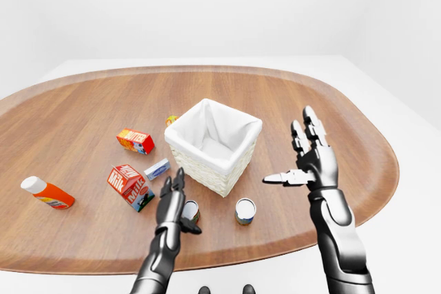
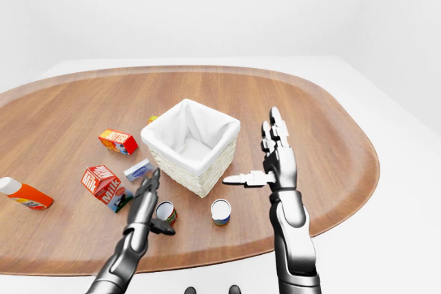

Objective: Pick up the tomato sauce, and put it in the basket.

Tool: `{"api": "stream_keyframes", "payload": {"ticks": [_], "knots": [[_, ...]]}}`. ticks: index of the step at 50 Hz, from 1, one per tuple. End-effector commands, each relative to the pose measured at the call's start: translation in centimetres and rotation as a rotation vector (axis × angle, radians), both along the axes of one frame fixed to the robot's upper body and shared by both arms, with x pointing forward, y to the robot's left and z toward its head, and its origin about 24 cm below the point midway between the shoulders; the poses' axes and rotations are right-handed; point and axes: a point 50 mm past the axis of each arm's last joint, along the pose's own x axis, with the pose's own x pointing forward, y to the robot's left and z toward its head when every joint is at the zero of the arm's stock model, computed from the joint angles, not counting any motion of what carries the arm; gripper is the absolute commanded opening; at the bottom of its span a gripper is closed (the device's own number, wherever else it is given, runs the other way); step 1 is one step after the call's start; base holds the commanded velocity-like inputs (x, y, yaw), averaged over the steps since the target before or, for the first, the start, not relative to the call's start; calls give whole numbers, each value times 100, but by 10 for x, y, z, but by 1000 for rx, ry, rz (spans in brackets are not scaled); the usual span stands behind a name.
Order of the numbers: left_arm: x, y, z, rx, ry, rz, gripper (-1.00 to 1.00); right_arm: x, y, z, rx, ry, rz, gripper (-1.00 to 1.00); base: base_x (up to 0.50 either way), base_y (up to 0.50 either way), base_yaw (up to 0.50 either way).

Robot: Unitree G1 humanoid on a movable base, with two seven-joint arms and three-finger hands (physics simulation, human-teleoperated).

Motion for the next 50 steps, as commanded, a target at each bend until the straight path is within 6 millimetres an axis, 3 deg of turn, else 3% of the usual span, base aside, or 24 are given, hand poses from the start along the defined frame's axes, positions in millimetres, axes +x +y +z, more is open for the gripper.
{"api": "stream_keyframes", "payload": {"ticks": [1, 50], "knots": [[-2, -1, -3, 5, 8, -2, 100, 1, -1, 0, 1, 0, -2, 100, 0, 0, 0], [2, 2, -14, 43, 43, 21, 100, -1, 1, -1, 2, 2, 0, 100, 0, 0, 0]]}}
